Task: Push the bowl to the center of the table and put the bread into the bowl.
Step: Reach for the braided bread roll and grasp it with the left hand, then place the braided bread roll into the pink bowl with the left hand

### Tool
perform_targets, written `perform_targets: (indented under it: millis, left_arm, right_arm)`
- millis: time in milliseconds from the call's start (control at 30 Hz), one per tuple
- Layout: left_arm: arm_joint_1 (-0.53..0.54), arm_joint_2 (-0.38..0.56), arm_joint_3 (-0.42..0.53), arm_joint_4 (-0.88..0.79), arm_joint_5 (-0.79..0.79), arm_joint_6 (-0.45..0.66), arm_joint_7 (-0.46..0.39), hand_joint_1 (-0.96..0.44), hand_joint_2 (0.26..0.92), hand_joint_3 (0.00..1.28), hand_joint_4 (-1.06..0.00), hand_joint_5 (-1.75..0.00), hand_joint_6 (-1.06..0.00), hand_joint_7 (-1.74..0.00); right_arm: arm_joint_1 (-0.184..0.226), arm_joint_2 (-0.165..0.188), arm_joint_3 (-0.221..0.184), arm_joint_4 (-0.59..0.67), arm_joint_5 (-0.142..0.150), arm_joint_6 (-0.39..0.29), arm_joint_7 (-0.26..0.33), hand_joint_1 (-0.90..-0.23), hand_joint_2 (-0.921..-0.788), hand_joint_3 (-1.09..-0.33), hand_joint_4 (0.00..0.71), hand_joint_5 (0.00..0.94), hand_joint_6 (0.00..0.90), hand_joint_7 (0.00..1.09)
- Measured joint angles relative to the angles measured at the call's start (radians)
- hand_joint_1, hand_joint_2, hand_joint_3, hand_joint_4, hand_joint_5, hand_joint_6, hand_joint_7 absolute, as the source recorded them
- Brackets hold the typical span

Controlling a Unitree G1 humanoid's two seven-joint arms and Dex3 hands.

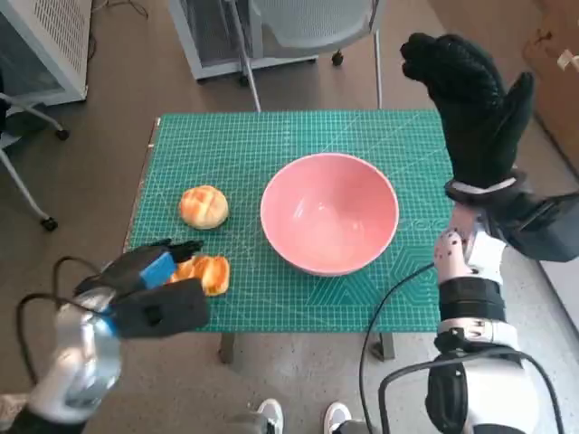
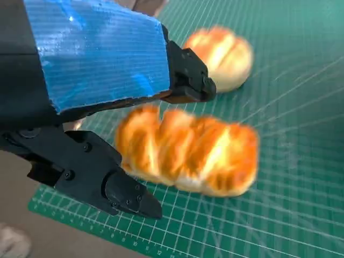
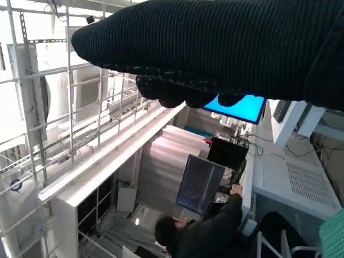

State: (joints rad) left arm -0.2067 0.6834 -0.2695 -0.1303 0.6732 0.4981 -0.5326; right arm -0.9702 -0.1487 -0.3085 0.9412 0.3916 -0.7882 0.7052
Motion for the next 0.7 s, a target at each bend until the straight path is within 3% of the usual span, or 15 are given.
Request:
perform_targets:
  millis: [100,133,167,200,233,300,467,700]
  left_arm:
    - [-0.033,-0.009,-0.019,0.059,0.031,-0.005,0.024,0.06,0.809,0.01,-0.59,-0.03,-0.67,-0.04]
    - [-0.045,-0.01,-0.025,0.078,0.038,-0.01,0.034,0.12,0.831,0.01,-0.61,-0.26,-0.71,-0.06]
    - [-0.053,-0.01,-0.03,0.097,0.047,-0.02,0.05,0.21,0.864,0.04,-0.63,-0.61,-0.78,-0.08]
    - [-0.061,-0.01,-0.035,0.117,0.059,-0.036,0.071,0.14,0.883,0.03,-0.69,-0.8,-0.74,-0.41]
    - [-0.065,-0.01,-0.038,0.132,0.069,-0.055,0.096,0.09,0.897,0.02,-0.73,-0.93,-0.72,-0.63]
    - [-0.069,-0.01,-0.042,0.166,0.083,-0.101,0.153,0.05,0.902,0.02,-0.75,-1.04,-0.72,-0.79]
    - [-0.067,-0.005,-0.043,0.223,0.112,-0.186,0.251,0.01,0.907,0.01,-0.75,-1.14,-0.74,-0.97]
    - [-0.066,0.011,-0.036,0.225,0.111,-0.218,0.241,0.0,0.918,0.01,-0.73,-1.13,-0.71,-1.06]
  right_arm:
    - [0.002,-0.001,-0.001,-0.001,0.001,0.0,0.0,-0.638,-0.921,-0.719,0.311,0.001,0.468,0.01]
    - [0.002,-0.001,-0.001,-0.001,0.001,0.0,0.0,-0.639,-0.921,-0.718,0.312,0.001,0.468,0.01]
    - [0.002,-0.001,-0.001,-0.002,0.001,0.0,0.001,-0.64,-0.921,-0.718,0.312,0.001,0.468,0.01]
    - [0.002,-0.001,-0.001,-0.004,0.002,0.0,0.001,-0.641,-0.921,-0.717,0.314,0.002,0.466,0.01]
    - [0.003,-0.001,-0.001,-0.006,0.002,0.0,0.002,-0.641,-0.921,-0.716,0.314,0.002,0.464,0.01]
    - [0.004,-0.001,-0.001,-0.009,0.003,0.0,0.004,-0.641,-0.921,-0.716,0.316,0.003,0.46,0.01]
    - [0.012,-0.001,-0.001,-0.023,0.006,0.0,0.007,-0.639,-0.921,-0.716,0.319,0.003,0.446,0.0]
    - [0.018,-0.001,-0.001,-0.028,0.006,0.0,0.008,-0.639,-0.921,-0.716,0.321,0.003,0.439,0.0]
